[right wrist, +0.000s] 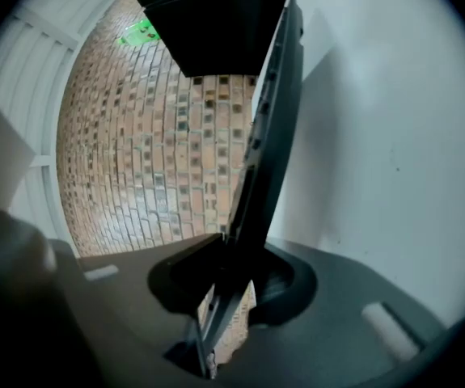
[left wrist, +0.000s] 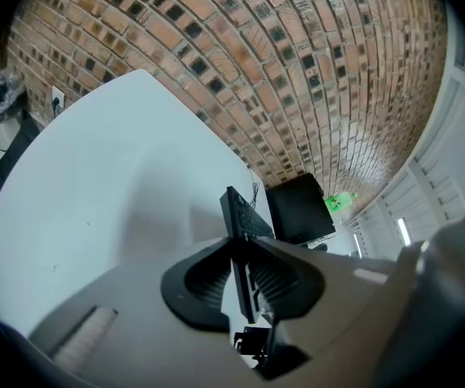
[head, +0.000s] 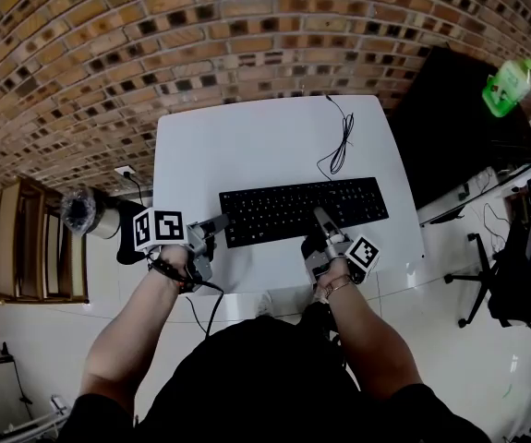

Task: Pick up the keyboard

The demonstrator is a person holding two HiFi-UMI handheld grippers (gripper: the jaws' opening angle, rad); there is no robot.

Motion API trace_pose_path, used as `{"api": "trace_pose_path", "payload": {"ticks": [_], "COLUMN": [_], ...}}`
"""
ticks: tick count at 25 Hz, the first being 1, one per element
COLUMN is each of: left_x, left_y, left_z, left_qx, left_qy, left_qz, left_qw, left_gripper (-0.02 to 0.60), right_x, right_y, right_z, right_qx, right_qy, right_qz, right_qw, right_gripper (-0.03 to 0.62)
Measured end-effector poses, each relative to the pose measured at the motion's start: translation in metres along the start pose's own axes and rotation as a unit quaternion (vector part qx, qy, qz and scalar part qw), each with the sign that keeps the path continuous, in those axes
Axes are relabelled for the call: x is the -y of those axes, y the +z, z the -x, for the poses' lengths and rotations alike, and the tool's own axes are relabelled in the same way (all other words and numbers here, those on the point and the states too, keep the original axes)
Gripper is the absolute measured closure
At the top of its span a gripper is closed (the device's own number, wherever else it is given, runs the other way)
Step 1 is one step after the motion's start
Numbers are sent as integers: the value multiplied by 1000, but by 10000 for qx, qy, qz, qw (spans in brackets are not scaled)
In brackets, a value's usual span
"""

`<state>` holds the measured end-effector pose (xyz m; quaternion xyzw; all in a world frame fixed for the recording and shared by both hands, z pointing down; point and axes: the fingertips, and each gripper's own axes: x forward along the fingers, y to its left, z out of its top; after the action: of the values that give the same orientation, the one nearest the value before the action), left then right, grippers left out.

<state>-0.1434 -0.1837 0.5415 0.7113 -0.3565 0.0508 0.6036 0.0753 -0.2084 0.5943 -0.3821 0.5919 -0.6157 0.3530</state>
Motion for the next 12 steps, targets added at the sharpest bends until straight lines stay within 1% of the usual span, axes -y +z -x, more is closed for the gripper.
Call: {"api": "trace_pose_path", "payload": {"ticks": [6, 10, 12], "left_x": [9, 18, 27], "left_y": [2, 9, 13], "left_z": [9, 14, 18], "left_qx": [178, 319, 395], "left_qy": [-259, -484, -616], "left_qz": [5, -62, -156], "left_qw": [9995, 9983, 9972], "left_gripper": [502, 502, 499], "right_x": [-37, -64, -79], "right_y": [5, 8, 9], "right_z": [-3, -6, -7], "right_qx": [107, 127, 130], "right_qy": [508, 711, 798], "right_qz": [-79, 16, 109], "right_qw": [9986, 9974, 9967], "right_gripper": [525, 530, 531]}}
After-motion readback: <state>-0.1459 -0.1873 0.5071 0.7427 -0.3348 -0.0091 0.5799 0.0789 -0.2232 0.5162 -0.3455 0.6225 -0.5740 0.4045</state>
